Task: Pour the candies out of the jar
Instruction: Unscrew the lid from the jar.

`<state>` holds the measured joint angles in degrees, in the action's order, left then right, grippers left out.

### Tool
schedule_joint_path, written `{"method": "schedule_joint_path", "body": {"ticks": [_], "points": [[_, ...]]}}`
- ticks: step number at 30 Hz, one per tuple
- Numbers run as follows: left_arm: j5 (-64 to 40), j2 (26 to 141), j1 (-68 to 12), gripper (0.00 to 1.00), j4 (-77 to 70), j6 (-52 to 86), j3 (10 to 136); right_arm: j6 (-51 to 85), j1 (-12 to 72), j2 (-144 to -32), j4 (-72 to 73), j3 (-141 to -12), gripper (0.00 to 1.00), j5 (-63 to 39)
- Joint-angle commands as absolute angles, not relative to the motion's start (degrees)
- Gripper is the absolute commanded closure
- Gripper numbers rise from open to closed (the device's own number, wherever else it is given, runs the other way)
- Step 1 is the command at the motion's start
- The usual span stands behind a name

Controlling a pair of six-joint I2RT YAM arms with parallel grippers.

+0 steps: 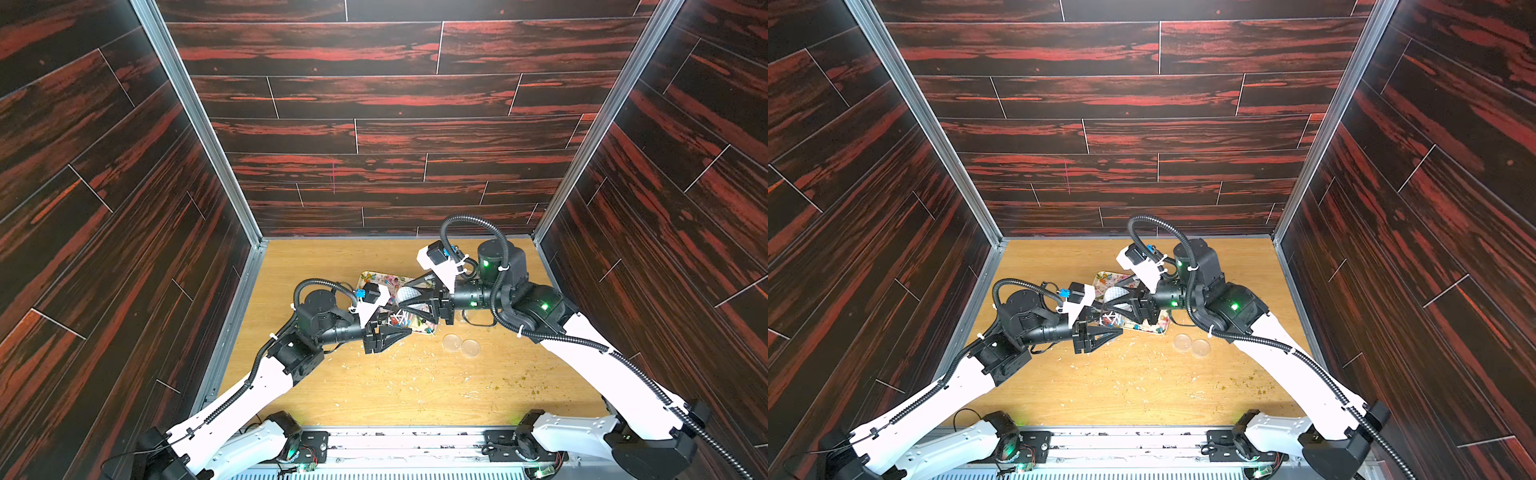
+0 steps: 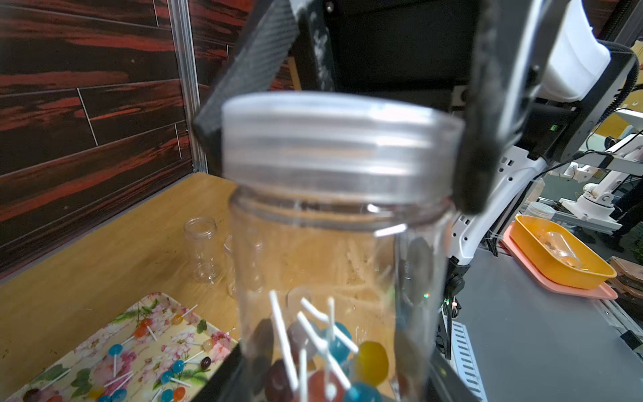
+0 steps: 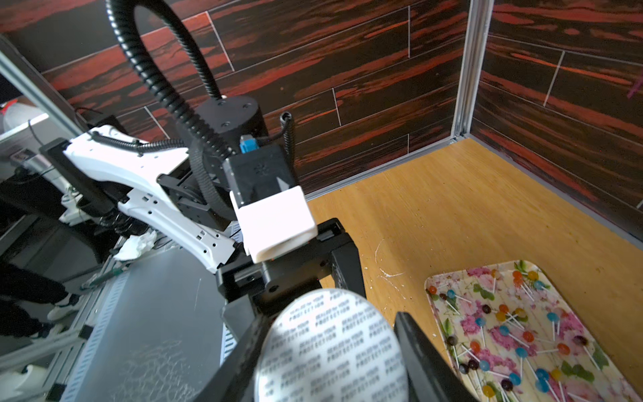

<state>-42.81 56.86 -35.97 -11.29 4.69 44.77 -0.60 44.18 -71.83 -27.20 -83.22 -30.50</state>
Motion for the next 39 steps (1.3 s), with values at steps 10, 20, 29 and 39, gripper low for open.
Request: {"method": "schedule_joint_path", "body": {"ticks": [10, 20, 29, 39], "points": [[-41.51, 55.13, -35.6, 0.58, -11.73, 5.46, 44.92, -3.55, 44.62, -73.69, -30.72, -87.01, 0.49, -35.19], [-38.87, 53.76, -35.57, 0.58, -11.76, 5.27, 43.76, 1.14, 44.76, -72.73, -29.89, -85.74, 0.28, -33.83], [-38.64, 54.79, -35.6, 0.58, -11.07, 4.5, 44.44, 3.78, 44.78, -72.36, -28.92, -86.45, 0.14, -32.79], [-36.96, 55.18, -35.6, 0.58, -8.93, 2.4, 45.07, 19.55, 45.34, -74.04, -35.21, -92.53, 0.01, -15.83]]}}
